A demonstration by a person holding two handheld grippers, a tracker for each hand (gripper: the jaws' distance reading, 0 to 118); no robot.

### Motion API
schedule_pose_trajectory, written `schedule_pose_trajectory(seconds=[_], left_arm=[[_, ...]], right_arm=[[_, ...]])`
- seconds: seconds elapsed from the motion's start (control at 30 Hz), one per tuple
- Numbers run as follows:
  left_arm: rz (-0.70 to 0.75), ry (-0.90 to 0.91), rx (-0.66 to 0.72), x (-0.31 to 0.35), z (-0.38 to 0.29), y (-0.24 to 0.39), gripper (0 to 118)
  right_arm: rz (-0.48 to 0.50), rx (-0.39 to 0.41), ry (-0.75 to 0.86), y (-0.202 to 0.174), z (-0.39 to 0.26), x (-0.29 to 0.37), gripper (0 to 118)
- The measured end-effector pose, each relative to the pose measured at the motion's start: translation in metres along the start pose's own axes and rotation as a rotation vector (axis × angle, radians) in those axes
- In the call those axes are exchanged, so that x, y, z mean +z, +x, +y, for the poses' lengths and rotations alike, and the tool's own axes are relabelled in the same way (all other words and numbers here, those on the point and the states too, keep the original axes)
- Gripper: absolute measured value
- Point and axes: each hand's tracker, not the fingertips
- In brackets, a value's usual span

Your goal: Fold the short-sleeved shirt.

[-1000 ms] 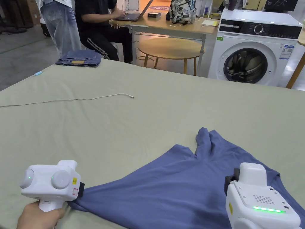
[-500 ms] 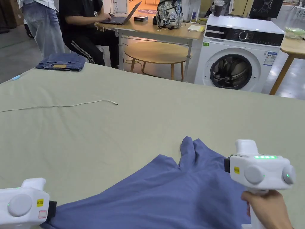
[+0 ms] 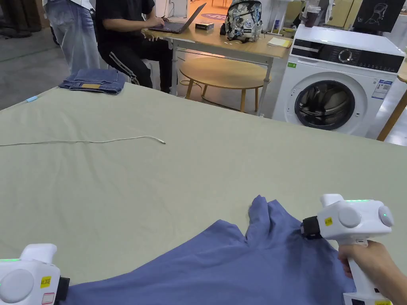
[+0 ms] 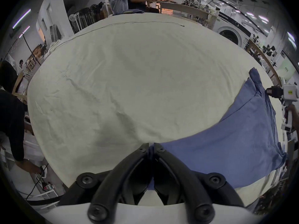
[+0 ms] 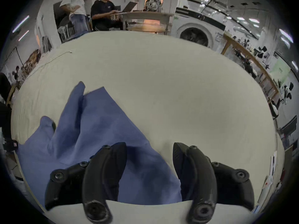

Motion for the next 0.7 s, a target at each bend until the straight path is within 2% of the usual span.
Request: schedule_pose_trajectory(seconds=[0.07, 0.17, 0.23, 0.33, 0.37, 0.4, 0.47, 0.6, 0.7], left_arm=[[-0.001, 0.000, 0.000, 0.006, -0.002, 0.006, 0], [0.008, -0.002, -0.016, 0.007, -0.002, 0.009, 0], [0.009, -0.005, -0.015, 0.006, -0.002, 0.010, 0], [0.013, -0.005, -0.015, 0.001, -0.002, 0.005, 0], [0.014, -0.003, -0.017, 0.000, -0.002, 0.005, 0], [0.015, -0.003, -0.017, -0.001, -0.002, 0.005, 0], [0.016, -0.001, -0.017, 0.002, 0.000, 0.004, 0], [0.011, 0.014, -0.009, 0.002, -0.001, 0.002, 0], [-0.012, 0.052, -0.009, 0.007, -0.003, -0.002, 0]], right_arm=[[0.043, -0.007, 0.004, 0.001, 0.000, -0.007, 62], [0.050, 0.022, -0.008, -0.007, 0.001, -0.015, 62], [0.023, 0.058, -0.029, -0.011, -0.001, -0.022, 62], [0.005, 0.047, -0.031, -0.018, 0.003, -0.014, 60], [0.001, 0.044, -0.030, -0.020, 0.003, -0.012, 56], [0.000, 0.040, -0.027, -0.025, 0.002, -0.006, 41], [-0.028, 0.076, -0.010, -0.033, -0.001, -0.004, 1], [-0.090, 0.147, 0.040, -0.043, -0.004, 0.002, 1], [-0.134, 0.104, 0.131, -0.039, -0.006, 0.015, 1]])
